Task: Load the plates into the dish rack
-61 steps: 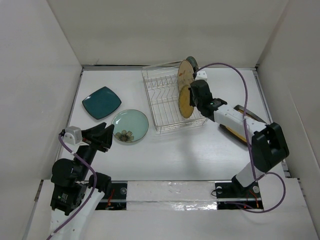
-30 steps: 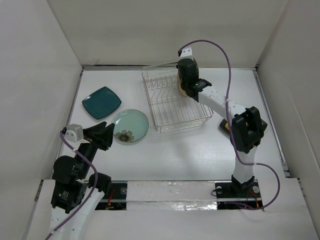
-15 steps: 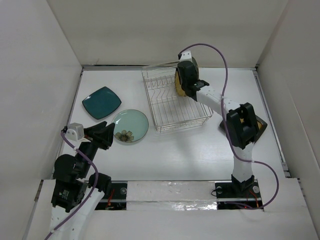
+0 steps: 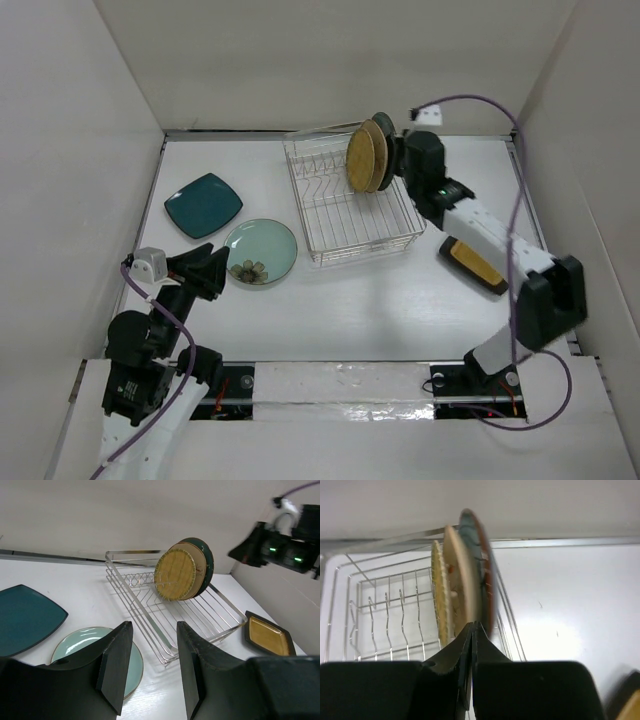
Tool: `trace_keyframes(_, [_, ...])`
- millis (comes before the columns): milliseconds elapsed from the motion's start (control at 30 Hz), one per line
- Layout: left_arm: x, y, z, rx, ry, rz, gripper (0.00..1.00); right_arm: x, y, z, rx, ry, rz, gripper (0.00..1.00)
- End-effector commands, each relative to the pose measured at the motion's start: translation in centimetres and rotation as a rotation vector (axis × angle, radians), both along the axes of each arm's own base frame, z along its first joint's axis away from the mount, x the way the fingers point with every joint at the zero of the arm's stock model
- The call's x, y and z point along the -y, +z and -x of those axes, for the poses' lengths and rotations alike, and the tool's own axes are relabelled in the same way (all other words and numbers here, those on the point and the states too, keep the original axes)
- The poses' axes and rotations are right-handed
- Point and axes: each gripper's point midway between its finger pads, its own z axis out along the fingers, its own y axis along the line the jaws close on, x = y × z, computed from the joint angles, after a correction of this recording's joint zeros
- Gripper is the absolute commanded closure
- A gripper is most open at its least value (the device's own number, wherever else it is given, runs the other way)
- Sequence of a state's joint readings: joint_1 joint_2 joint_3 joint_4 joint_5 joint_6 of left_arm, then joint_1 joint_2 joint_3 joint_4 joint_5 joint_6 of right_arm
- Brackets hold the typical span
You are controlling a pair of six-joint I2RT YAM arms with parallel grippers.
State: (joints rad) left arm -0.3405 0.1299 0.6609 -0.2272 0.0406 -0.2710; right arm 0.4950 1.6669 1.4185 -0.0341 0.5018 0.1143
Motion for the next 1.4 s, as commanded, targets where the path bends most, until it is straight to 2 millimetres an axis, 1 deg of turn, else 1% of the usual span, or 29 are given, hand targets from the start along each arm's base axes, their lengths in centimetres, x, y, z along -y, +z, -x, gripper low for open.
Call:
trace_keyframes(0, [-0.1,1.5,0.6,0.070,-0.008,0.022,0.63,6.6,3.5,4.1,0.126,-0.131,-0.267,1.00])
trace_keyframes(67, [-0.2,1.7,1.0,0.084,-0.007,0.028,0.63,9.8,1.1,6.4,0.116,-0.200,-0.348,1.00])
trace_keyframes(100, [-0.2,1.9,1.1,0.092,-0.010,0.030,0.64,13.5,-2.2,8.8,0.089,-0.295,-0.411,1.00])
trace_keyframes(167, [-0.3,2.2,1.4,0.106,-0.013,0.035,0.69,16.9,-5.7,11.2,0.058,-0.393,-0.496,1.00])
trace_keyframes(200, [-0.4,2.3,1.5,0.110,-0.008,0.037,0.70,18.5,-9.7,13.2,-0.003,-0.447,-0.497,0.97])
trace_keyframes(233, [-0.5,2.3,1.6,0.114,-0.002,0.040,0.71,22.1,-9.8,14.7,0.039,-0.541,-0.524,0.90])
trace_keyframes(267, [-0.6,2.4,1.9,0.124,-0.001,0.044,0.72,23.6,-10.9,16.0,0.029,-0.593,-0.533,0.79])
trace_keyframes(300, [-0.7,2.5,1.9,0.128,0.001,0.046,0.72,24.7,-11.6,16.8,0.036,-0.629,-0.560,0.51])
trace_keyframes(333, [-0.7,2.6,2.1,0.132,-0.001,0.049,0.72,27.5,-12.7,18.6,0.057,-0.717,-0.583,0.39])
trace_keyframes(367, [-0.6,2.7,2.3,0.139,-0.010,0.052,0.71,28.7,-13.1,19.4,0.063,-0.748,-0.604,0.32])
trace_keyframes(400, [-0.7,2.7,2.3,0.142,-0.010,0.053,0.71,28.8,-13.4,19.5,0.056,-0.719,-0.639,0.24])
trace_keyframes(433, [-0.6,2.8,2.5,0.144,-0.017,0.057,0.71,29.4,-13.8,19.8,0.055,-0.721,-0.647,0.20])
trace_keyframes(467, [-0.5,2.8,2.6,0.146,-0.023,0.059,0.71,30.7,-15.1,20.4,0.014,-0.765,-0.666,0.19])
trace_keyframes(500, [-0.6,2.9,2.7,0.151,-0.022,0.061,0.70,31.2,-15.7,20.7,-0.016,-0.782,-0.668,0.19])
trace_keyframes(600, [-0.6,3.0,2.9,0.156,-0.029,0.063,0.70,31.4,-18.0,20.5,-0.092,-0.782,-0.722,0.17])
trace_keyframes(633, [-0.6,3.0,3.0,0.157,-0.026,0.066,0.70,30.9,-18.3,20.1,-0.100,-0.752,-0.750,0.17])
trace_keyframes(667, [-0.5,3.0,3.0,0.155,-0.034,0.066,0.70,30.0,-17.9,19.0,-0.081,-0.658,-0.784,0.16])
trace_keyframes(700, [-0.6,2.9,3.0,0.153,-0.030,0.067,0.70,29.5,-19.3,18.8,-0.142,-0.641,-0.805,0.14])
trace_keyframes(767, [-0.4,2.8,2.9,0.148,-0.038,0.068,0.69,29.1,-19.9,18.0,-0.178,-0.597,-0.821,0.14])
trace_keyframes(800, [-0.5,2.9,3.0,0.151,-0.037,0.068,0.69,28.3,-20.9,17.7,-0.215,-0.566,-0.857,0.14])
trace_keyframes(900, [-0.5,2.8,2.9,0.148,-0.034,0.067,0.69,28.2,-21.4,17.3,-0.211,-0.555,-0.900,0.17])
trace_keyframes(933, [-0.6,2.9,3.0,0.149,-0.032,0.070,0.69,27.9,-22.4,17.4,-0.234,-0.555,-0.919,0.18])
trace_keyframes(967, [-0.8,3.2,3.6,0.173,-0.030,0.080,0.69,28.3,-22.4,17.1,-0.216,-0.550,-0.924,0.20])
trace_keyframes(1067, [-0.9,3.3,3.6,0.173,-0.030,0.080,0.69,27.4,-23.0,16.5,-0.225,-0.508,-0.990,0.33])
trace_keyframes(1100, [-0.8,3.2,3.5,0.169,-0.030,0.079,0.69,27.0,-23.1,16.4,-0.231,-0.491,-1.018,0.44])
trace_keyframes(1167, [-0.8,3.2,3.4,0.166,-0.030,0.077,0.69,26.7,-23.5,16.1,-0.224,-0.475,-1.040,0.51])
trace_keyframes(1200, [-0.8,3.1,3.4,0.164,-0.030,0.077,0.69,26.4,-23.6,16.0,-0.224,-0.464,-1.059,0.61])
trace_keyframes(1300, [-0.7,3.0,3.3,0.157,-0.030,0.074,0.69,25.9,-24.2,16.0,-0.226,-0.447,-1.092,0.65])
trace_keyframes(1367, [-0.7,3.1,3.3,0.157,-0.031,0.075,0.69,25.8,-24.3,15.9,-0.214,-0.434,-1.100,0.72])
